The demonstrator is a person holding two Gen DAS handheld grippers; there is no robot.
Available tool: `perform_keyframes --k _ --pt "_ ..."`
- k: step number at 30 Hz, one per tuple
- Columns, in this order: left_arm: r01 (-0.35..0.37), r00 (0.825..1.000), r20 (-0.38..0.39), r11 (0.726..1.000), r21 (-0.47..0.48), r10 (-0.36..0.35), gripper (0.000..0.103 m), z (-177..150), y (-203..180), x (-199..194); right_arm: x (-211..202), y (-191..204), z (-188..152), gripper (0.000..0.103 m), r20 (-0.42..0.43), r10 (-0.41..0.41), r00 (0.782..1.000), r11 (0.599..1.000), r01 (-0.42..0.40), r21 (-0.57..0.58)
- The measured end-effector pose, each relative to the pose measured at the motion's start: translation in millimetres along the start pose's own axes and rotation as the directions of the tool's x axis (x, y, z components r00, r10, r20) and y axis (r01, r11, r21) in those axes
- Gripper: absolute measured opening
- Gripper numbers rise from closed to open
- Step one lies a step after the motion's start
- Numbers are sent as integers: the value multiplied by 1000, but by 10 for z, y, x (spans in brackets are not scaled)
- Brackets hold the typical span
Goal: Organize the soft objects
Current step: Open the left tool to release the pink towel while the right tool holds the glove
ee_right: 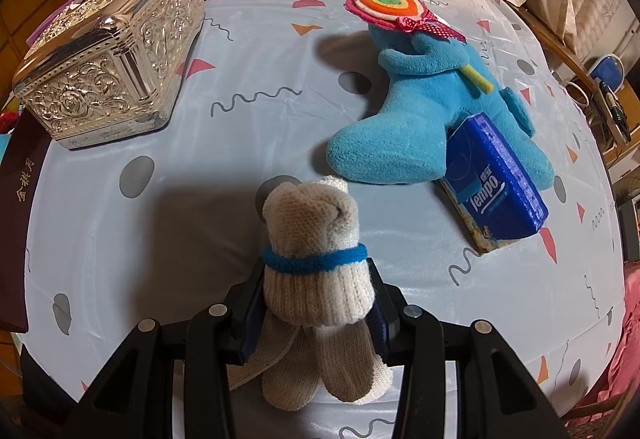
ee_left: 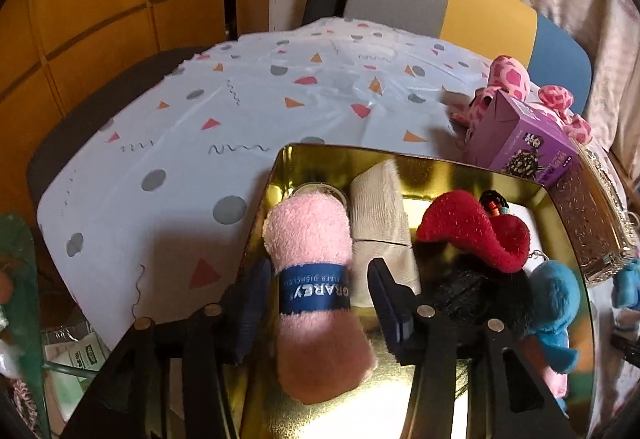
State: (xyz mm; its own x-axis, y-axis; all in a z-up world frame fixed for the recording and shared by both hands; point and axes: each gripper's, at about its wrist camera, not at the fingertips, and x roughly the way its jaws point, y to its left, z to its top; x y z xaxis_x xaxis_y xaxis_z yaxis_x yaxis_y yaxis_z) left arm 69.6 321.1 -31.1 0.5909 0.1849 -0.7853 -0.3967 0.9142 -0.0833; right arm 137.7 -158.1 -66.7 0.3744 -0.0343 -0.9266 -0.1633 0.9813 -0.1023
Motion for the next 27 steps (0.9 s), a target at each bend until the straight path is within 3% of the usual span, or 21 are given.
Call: perform_keyframes --k 4,10,17,27 --pt "-39 999 25 999 27 38 52 -51 -40 -45 4 -11 4 44 0 -2 1000 1000 2 -2" --pt "-66 997 45 998 -17 67 56 -161 -46 -213 14 19 2 43 2 -9 1000 1000 9 -7" --pt "-30 994 102 998 -51 36 63 -300 -226 -543 2 69 -15 43 6 -21 1000 1000 21 -21" --pt "37 992 124 999 10 -38 69 -458 -628 -780 -56 125 -69 41 5 -15 1000 1000 15 -24"
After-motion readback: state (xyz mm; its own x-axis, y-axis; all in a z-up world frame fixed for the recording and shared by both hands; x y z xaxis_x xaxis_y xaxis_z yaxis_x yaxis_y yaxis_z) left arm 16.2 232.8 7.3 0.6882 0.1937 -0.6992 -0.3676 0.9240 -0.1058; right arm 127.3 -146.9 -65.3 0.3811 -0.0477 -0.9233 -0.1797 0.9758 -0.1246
